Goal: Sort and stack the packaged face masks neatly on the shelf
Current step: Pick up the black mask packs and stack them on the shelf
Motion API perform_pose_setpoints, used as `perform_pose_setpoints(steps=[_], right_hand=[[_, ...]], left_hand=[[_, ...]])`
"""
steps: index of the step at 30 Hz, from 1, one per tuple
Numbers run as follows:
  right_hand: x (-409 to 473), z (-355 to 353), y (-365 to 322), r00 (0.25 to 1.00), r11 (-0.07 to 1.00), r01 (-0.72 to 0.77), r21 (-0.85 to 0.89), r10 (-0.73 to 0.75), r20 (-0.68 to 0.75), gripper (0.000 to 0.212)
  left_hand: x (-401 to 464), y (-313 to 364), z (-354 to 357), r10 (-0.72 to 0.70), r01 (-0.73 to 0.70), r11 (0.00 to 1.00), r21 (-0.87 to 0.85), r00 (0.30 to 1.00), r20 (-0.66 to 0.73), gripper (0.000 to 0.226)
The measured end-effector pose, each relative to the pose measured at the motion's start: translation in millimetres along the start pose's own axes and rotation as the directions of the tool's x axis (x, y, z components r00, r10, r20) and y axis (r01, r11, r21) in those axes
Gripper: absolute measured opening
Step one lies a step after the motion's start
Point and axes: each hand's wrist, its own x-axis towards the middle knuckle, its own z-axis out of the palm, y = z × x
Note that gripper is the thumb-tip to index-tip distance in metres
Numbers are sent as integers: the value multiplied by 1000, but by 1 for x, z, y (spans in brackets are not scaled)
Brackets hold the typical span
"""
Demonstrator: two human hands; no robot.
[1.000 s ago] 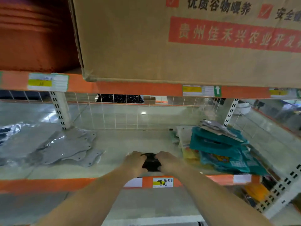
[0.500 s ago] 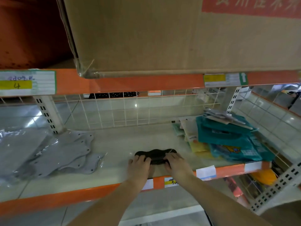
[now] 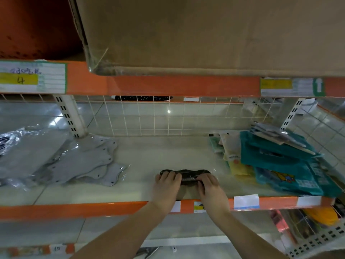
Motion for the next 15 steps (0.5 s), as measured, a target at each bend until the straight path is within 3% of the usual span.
perform_pose_setpoints(steps=[5,7,8,10,15], right_hand=[[0,-2,2,993,992,116,-57,-117,-16,13],[5,-4,2,983,980,182,-85,-179,37,26],[9,-4,3,971,966,235,-105,-228,69,35],[18,-6,1,938,929,343,-136,-331,103,41],[37,-6,-19,893,890,450,-69,-450,22,47]], left_hand=[[1,-2,-3,2,-7,999,40,994,112,40],[1,-2,-9,25,-30,998,57,996,83,13],[1,-2,-13,24,-27,999,33,996,84,12],[1,0,-19,39,-39,999,4,998,42,32],[-9,-2,-37,-28,28,1000,-5,997,-77,28]])
